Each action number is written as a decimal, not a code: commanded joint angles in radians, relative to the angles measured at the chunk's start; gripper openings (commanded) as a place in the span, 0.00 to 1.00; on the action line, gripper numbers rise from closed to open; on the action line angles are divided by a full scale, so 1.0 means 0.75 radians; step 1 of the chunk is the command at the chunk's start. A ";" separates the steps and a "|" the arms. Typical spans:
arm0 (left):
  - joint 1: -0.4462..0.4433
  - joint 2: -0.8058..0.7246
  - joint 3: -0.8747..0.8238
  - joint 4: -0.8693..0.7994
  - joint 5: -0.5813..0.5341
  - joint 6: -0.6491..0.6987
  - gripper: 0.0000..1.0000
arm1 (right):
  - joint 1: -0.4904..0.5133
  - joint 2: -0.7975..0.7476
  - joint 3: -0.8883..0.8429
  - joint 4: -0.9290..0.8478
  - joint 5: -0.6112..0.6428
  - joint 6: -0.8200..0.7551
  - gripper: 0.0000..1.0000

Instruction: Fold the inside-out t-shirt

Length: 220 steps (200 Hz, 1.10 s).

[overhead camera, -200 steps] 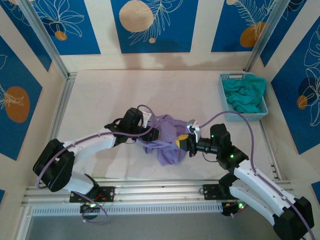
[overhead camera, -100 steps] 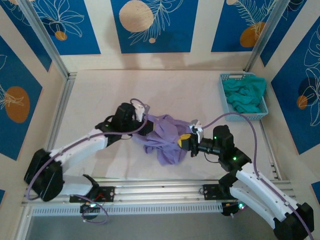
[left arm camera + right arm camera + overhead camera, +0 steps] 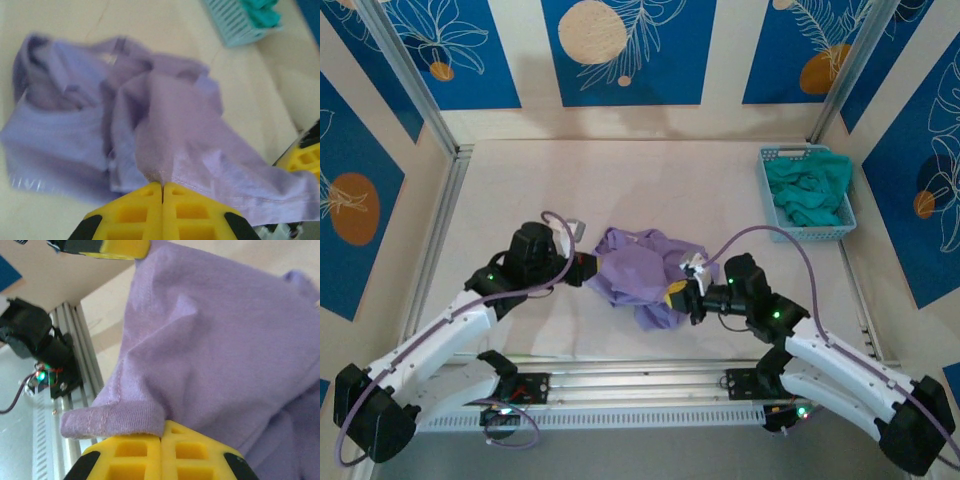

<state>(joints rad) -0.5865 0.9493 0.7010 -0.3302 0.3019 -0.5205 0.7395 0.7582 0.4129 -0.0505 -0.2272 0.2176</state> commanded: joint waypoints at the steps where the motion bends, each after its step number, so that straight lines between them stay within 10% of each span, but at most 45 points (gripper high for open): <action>1: 0.002 0.016 -0.142 -0.066 -0.027 -0.054 0.04 | 0.100 0.092 0.005 -0.031 0.092 0.062 0.10; 63: 0.068 0.227 -0.086 0.090 -0.356 0.051 0.56 | 0.005 0.284 0.263 -0.129 0.185 0.037 0.46; 122: 0.197 0.727 0.144 0.359 -0.180 0.036 0.70 | -0.297 0.837 0.644 -0.175 0.469 0.161 0.51; 182: 0.197 0.941 0.179 0.498 -0.005 -0.052 0.60 | -0.291 1.246 0.887 -0.438 0.515 0.174 0.69; 220: 0.198 0.983 0.164 0.560 0.039 -0.078 0.29 | -0.286 1.334 0.870 -0.478 0.446 0.177 0.58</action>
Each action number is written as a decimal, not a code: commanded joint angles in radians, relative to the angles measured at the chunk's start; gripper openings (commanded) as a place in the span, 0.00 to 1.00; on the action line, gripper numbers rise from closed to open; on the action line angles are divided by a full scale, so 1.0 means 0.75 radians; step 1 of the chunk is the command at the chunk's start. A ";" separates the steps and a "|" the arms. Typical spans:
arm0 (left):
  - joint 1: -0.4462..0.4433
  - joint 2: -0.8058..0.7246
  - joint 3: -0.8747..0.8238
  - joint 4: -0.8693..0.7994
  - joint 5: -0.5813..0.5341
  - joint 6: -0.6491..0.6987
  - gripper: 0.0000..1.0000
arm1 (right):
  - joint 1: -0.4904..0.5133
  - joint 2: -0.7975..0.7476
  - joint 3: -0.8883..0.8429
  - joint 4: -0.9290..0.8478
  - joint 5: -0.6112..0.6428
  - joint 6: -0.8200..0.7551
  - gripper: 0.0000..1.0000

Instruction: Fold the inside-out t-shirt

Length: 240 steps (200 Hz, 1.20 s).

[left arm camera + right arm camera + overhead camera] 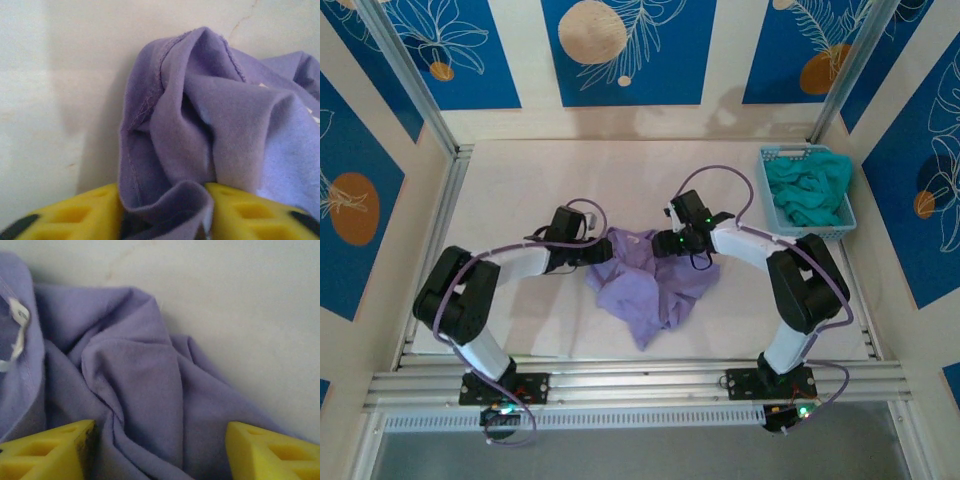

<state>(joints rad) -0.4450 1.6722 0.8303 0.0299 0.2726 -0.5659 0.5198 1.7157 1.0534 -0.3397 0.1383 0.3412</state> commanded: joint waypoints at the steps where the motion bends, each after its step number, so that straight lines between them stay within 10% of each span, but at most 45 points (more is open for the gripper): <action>1: 0.009 0.020 -0.008 0.083 0.079 -0.018 0.28 | 0.007 0.061 0.018 -0.093 -0.041 0.012 0.57; 32: 0.012 0.004 -0.005 0.116 0.065 -0.008 0.03 | -0.032 0.075 0.039 -0.056 -0.014 -0.019 0.21; 78: 0.065 -0.034 0.129 0.099 0.029 0.000 0.00 | -0.081 -0.028 0.173 0.080 -0.018 -0.132 0.00; 156: 0.133 -0.330 0.606 -0.019 -0.015 0.131 0.00 | -0.132 -0.431 0.354 0.306 -0.085 -0.304 0.00; 206: 0.091 -0.644 0.084 0.220 0.080 0.199 0.00 | -0.091 -0.837 -0.249 0.590 -0.205 -0.294 0.07; 240: 0.041 -0.700 -0.279 0.244 0.114 0.153 0.10 | -0.020 -0.980 -0.574 0.541 -0.084 -0.188 0.35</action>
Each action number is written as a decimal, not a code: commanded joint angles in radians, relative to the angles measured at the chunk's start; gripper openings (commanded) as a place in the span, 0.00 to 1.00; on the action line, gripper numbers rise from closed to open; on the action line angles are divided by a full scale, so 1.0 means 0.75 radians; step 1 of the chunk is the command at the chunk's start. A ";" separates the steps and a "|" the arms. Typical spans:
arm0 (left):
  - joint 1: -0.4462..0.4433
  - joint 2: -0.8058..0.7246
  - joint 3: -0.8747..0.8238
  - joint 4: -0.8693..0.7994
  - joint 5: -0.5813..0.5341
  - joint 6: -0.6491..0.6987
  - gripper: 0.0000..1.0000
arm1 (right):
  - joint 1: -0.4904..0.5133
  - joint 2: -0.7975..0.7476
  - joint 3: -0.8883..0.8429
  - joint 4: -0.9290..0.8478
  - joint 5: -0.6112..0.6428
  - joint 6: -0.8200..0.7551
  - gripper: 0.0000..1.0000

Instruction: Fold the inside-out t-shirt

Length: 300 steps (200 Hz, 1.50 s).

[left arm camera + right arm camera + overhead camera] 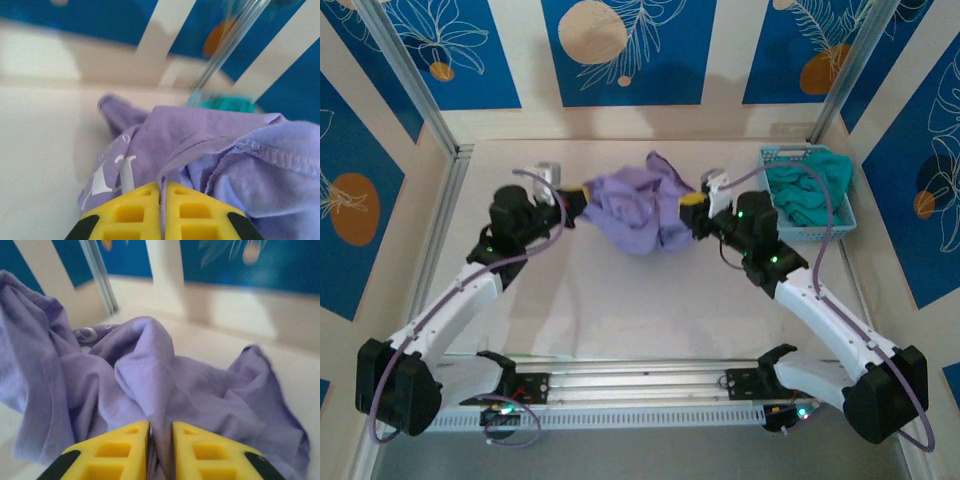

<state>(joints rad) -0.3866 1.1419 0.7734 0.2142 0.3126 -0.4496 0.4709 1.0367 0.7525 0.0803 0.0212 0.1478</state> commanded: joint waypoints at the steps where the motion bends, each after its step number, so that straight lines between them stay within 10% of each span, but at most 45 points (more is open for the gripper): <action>1: -0.038 0.007 -0.210 -0.001 0.064 -0.003 0.11 | 0.046 -0.078 -0.178 -0.022 0.079 0.072 0.36; 70: -0.052 -0.051 -0.262 -0.281 -0.080 -0.016 0.58 | 0.164 -0.052 -0.217 -0.006 0.072 0.156 0.57; 139: -0.227 0.085 -0.144 -0.389 -0.083 0.006 0.62 | 0.334 0.456 0.075 -0.238 0.343 0.154 0.55; 211: -0.581 0.467 -0.071 -0.130 -0.237 -0.019 0.64 | 0.133 0.688 0.101 -0.187 -0.103 0.308 0.39; 246: -0.588 0.621 0.013 -0.163 -0.357 -0.018 0.40 | 0.074 0.633 0.095 -0.235 -0.121 0.282 0.06; 274: -0.557 0.520 -0.004 -0.177 -0.333 0.019 0.08 | 0.025 0.498 0.112 -0.312 -0.127 0.221 0.00; 300: -0.493 0.303 -0.041 -0.247 -0.295 0.057 0.00 | -0.005 0.368 0.175 -0.402 -0.130 0.157 0.00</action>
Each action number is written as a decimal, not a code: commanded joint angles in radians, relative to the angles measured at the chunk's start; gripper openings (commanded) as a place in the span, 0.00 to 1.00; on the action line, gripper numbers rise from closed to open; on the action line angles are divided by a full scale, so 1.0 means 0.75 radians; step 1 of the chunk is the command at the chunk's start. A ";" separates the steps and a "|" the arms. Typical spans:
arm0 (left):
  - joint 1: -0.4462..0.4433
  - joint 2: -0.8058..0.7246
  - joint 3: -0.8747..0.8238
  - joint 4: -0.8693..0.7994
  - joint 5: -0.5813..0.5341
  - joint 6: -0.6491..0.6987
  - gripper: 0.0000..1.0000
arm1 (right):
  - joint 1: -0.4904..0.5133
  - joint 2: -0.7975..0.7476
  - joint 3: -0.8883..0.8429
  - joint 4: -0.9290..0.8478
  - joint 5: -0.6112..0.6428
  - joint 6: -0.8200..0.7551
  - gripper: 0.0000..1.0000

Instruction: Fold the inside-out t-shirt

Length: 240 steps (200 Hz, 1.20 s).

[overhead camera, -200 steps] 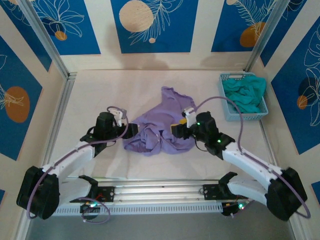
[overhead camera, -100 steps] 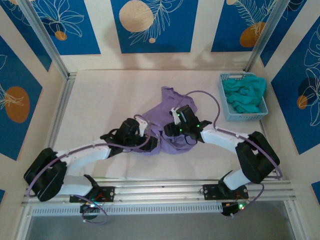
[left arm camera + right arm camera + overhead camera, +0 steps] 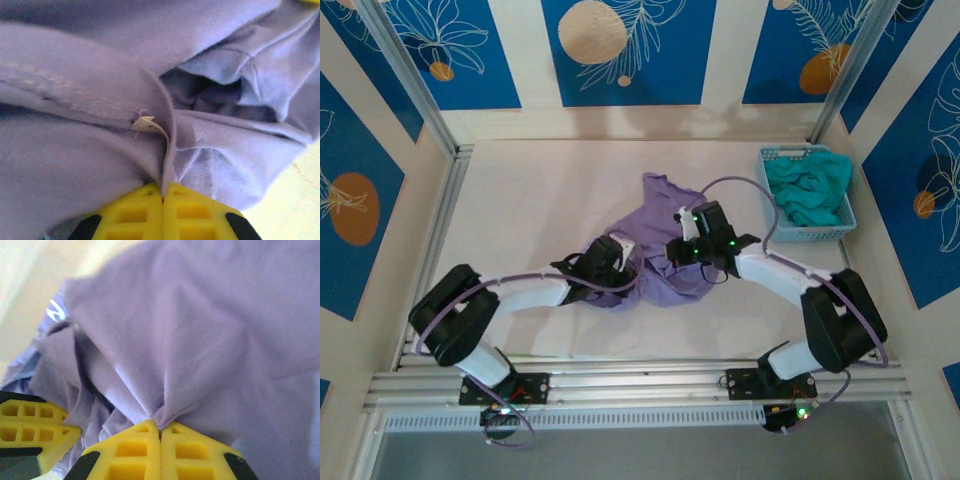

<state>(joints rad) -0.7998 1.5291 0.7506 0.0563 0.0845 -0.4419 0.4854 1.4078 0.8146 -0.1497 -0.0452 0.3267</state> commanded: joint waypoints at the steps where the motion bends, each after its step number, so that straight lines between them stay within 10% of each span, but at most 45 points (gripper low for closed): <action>1: 0.062 -0.222 -0.013 -0.039 0.012 0.049 0.00 | -0.026 -0.132 0.095 -0.098 -0.042 -0.083 0.00; 90: 0.387 -0.970 -0.170 -0.420 0.020 0.101 0.00 | -0.054 -0.169 0.319 -0.346 0.116 -0.117 0.00; 158: 0.394 -0.902 -0.371 -0.487 0.094 -0.087 0.00 | -0.056 -0.039 0.233 -0.234 -0.032 -0.003 0.00; 190: 0.385 -0.923 -0.372 -0.464 0.108 -0.061 0.42 | -0.052 -0.045 0.210 -0.104 -0.334 0.046 0.00; 240: 0.192 -0.853 -0.208 -0.293 -0.008 0.115 0.73 | -0.017 -0.050 0.234 -0.046 -0.493 0.168 0.00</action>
<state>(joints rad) -0.5560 0.8391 0.4805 -0.2951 0.1169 -0.4606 0.4526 1.3785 0.9722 -0.2432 -0.2790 0.3748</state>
